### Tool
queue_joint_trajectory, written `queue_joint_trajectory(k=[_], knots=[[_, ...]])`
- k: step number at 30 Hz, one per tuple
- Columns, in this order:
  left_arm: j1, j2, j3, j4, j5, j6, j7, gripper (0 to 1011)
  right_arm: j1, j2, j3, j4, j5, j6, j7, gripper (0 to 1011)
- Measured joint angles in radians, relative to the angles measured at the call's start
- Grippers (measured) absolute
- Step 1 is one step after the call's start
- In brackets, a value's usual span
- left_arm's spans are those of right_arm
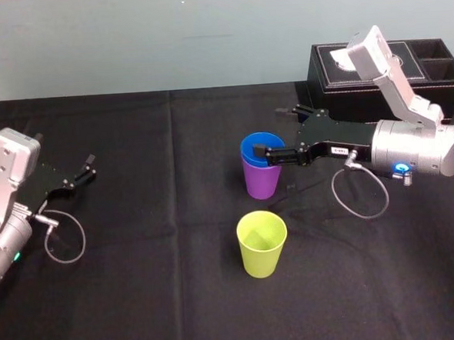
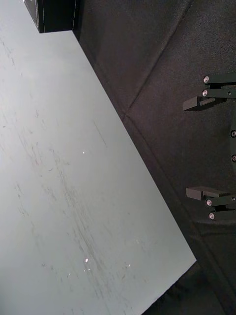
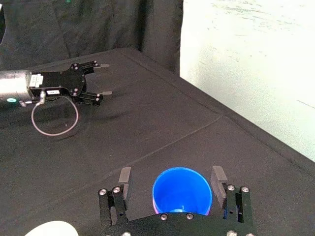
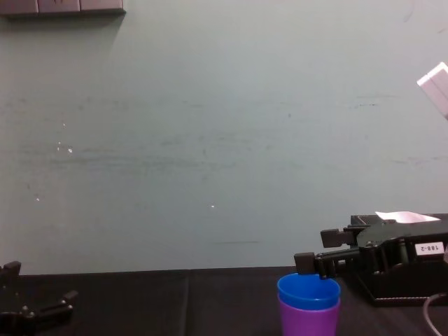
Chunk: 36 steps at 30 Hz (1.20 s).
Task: Stack the three plastic cups sequentially using one hand.
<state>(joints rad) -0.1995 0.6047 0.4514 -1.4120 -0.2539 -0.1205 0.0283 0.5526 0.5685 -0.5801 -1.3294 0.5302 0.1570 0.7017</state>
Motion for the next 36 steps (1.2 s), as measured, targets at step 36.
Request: queue_joint_trajectory(k=[36], knots=[[0.000,0.000,0.000,0.000,0.000,0.000,0.000,1011,-0.192,0.162,0.093,-0.178,0.131,-0.080,0.047,1004]])
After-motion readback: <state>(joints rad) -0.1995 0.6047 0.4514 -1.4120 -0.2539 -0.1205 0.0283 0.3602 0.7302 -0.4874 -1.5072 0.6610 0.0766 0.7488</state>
